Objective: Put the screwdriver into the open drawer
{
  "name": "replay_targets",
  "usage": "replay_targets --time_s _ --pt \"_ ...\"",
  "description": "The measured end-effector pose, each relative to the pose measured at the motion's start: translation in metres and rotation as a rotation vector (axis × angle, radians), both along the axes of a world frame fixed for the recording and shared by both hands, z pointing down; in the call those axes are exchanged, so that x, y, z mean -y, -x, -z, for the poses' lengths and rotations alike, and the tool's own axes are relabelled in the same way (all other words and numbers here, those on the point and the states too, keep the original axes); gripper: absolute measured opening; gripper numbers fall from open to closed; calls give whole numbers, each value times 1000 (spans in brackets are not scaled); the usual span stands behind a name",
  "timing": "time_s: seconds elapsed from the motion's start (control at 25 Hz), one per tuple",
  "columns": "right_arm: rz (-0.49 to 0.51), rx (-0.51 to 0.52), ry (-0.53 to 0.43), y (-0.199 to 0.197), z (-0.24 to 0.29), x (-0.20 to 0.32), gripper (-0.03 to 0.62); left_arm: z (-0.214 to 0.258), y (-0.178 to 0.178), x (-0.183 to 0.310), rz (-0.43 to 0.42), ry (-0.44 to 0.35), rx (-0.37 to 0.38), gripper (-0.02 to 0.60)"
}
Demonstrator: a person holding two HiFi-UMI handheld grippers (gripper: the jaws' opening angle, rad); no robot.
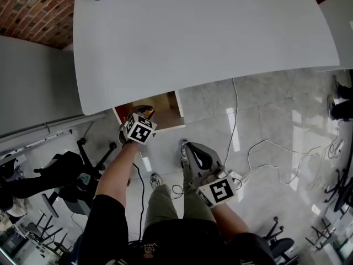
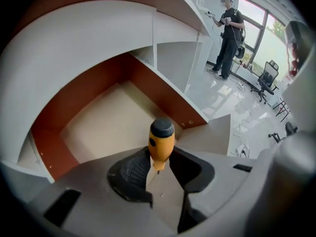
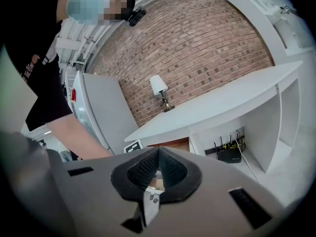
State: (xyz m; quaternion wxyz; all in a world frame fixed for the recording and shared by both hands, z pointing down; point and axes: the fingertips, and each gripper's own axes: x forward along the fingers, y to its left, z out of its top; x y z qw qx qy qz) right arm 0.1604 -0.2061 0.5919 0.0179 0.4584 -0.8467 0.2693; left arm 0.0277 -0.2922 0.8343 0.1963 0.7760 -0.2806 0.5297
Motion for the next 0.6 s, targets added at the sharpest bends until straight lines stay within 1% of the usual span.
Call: replay_targets --time_s 0.12,0.24,0.32,0.44,0.6 --pt "-23 22 4 -8 -8 4 -3 -12 -3 5 -3 32 19 121" --pt "-39 17 29 -15 -16 5 -4 -23 -5 9 -11 52 39 121" --pt "-51 10 39 -21 -22 6 -5 -28 -7 13 -15 57 49 121" --pt "-72 23 27 -31 -26 11 -3 -38 -12 19 -21 59 64 121" --pt "-81 6 54 -40 -34 14 -3 -48 -18 27 -23 56 67 121"
